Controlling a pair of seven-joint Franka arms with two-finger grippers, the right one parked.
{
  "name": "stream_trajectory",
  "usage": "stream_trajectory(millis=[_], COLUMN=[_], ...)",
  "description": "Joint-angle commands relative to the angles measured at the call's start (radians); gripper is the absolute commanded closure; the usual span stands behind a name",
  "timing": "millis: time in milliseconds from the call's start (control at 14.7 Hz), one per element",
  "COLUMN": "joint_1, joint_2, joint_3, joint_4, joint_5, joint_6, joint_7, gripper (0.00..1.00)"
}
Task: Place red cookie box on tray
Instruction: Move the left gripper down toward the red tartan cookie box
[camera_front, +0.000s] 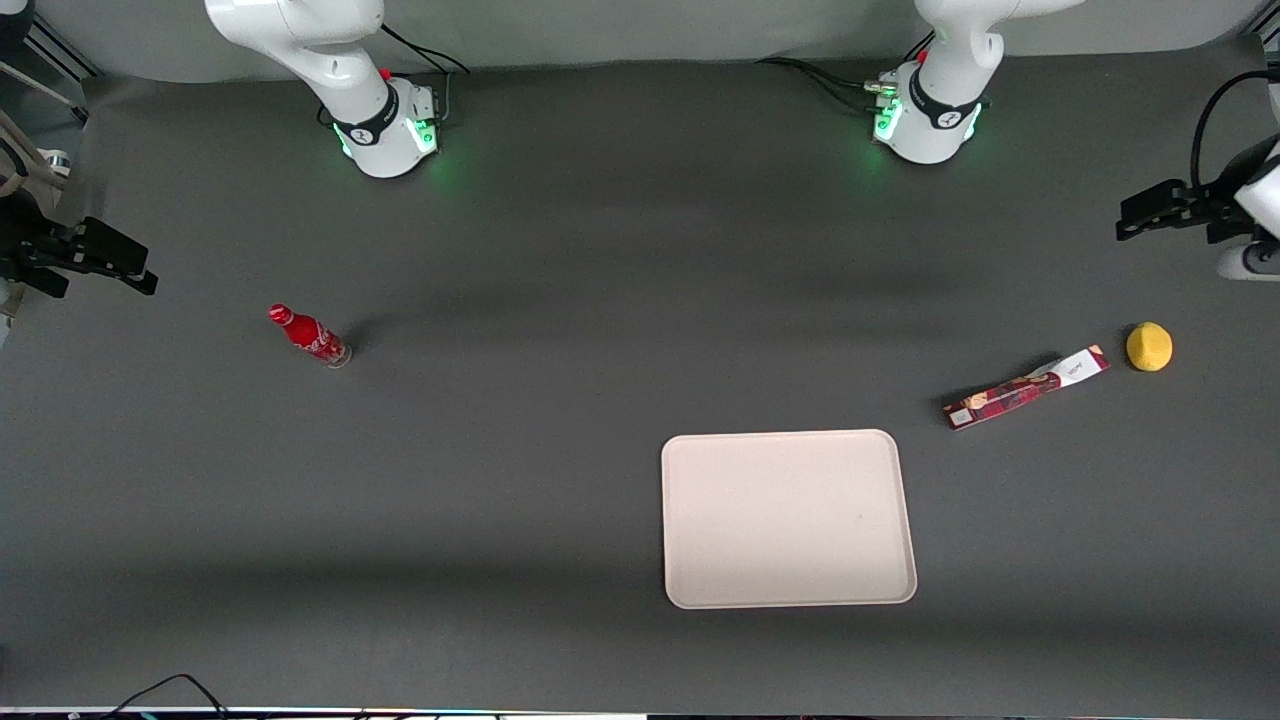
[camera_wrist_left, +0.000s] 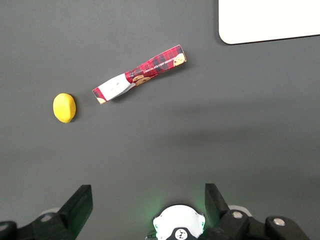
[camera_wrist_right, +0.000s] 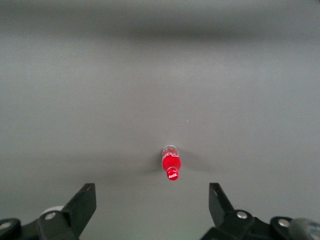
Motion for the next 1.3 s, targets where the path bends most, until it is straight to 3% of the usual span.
stream_trajectory(millis=[0,545,750,955,1227], joint_1=[-0.019,-0.013,-0.012,-0.004,-0.006], joint_2=[0.0,0.068,0.195,0.34,0.505], joint_3=[-0.009,0.002,0.081,0.095,0.094], joint_4=[-0.003,0.096,0.196,0.207,0.181], joint_5=[0.026,0.028,0.028,0.02,0.003], joint_6=[0.006,0.012,0.021,0.061,0.113], joint_7=[-0.029,0.042,0.354,0.629,0.791], gripper=[0.0,0.0,0.0,0.0,0.0])
